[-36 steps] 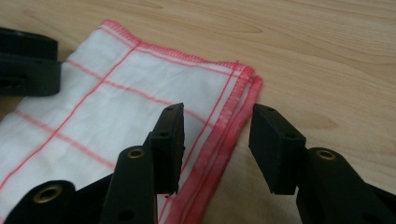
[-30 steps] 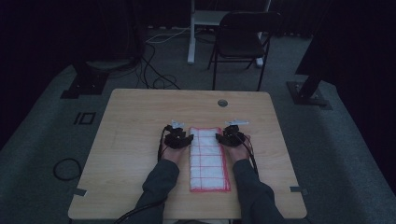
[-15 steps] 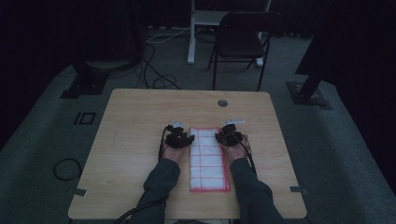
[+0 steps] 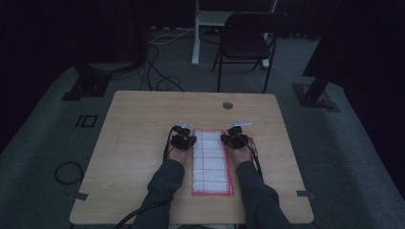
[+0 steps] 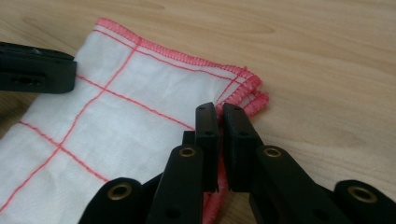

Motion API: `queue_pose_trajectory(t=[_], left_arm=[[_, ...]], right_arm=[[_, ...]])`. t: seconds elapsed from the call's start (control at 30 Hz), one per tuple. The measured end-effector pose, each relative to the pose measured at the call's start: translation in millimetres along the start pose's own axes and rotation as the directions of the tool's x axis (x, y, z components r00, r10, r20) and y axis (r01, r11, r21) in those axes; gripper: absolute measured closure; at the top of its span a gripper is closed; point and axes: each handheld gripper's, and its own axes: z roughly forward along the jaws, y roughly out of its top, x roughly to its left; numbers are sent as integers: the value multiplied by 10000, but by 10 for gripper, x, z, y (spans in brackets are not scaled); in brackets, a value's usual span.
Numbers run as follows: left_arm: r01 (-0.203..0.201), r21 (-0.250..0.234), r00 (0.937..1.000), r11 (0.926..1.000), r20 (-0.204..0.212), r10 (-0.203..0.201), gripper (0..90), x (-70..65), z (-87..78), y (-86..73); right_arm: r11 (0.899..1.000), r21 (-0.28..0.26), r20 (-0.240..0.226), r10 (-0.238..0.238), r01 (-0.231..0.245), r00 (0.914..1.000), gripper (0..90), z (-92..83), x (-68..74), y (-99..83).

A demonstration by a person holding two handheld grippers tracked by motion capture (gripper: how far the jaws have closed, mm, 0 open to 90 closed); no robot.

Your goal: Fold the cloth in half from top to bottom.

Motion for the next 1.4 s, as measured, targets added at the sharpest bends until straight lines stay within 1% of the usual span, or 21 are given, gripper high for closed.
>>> queue_pose_trajectory(t=[0.1,0.17,0.43,0.57,0.73,0.8,0.87,0.97,1.0,1.13,1.23,1.4], left_arm=[[-113,-116,9999,9999,-9,113,878,7,-18,5],[-92,-214,10000,9997,-6,92,879,14,-43,17],[-198,-636,9998,9978,19,199,879,-6,-151,131],[-305,-761,9995,9966,18,308,879,-18,-200,176],[-361,-830,9993,9959,39,366,879,-21,-242,197],[-341,-908,9994,9953,53,347,879,-34,-264,195],[-443,-946,9990,9945,53,450,878,-54,-287,181],[-406,-1055,9991,9936,109,420,878,-62,-313,170],[-462,-1144,9987,9924,150,482,878,-71,-358,161],[-646,-1227,9976,9903,177,673,878,-105,-424,149],[-679,-1296,9973,9892,202,711,878,-122,-458,132],[-684,-1417,9969,9875,290,732,878,-151,-524,103]], right_arm=[[9999,-89,27,-98,98,9999,862,-16,16,24],[9999,-92,31,-92,93,10000,862,-18,22,38],[9989,-448,146,-148,154,9998,862,-76,33,93],[9978,-624,155,-229,238,9996,862,-127,38,127],[9962,-804,136,-325,335,9994,862,-175,58,153],[9955,-856,137,-388,398,9992,862,-199,69,157],[9947,-913,140,-455,466,9989,862,-223,82,150],[9933,-1022,110,-534,542,9985,862,-258,90,135],[9928,-1060,96,-550,558,9984,862,-270,90,130],[9904,-1242,7,-615,611,9981,862,-352,111,96],[9878,-1434,-37,-622,610,9981,862,-406,134,58],[9848,-1582,-88,-744,721,9972,862,-478,158,18]])
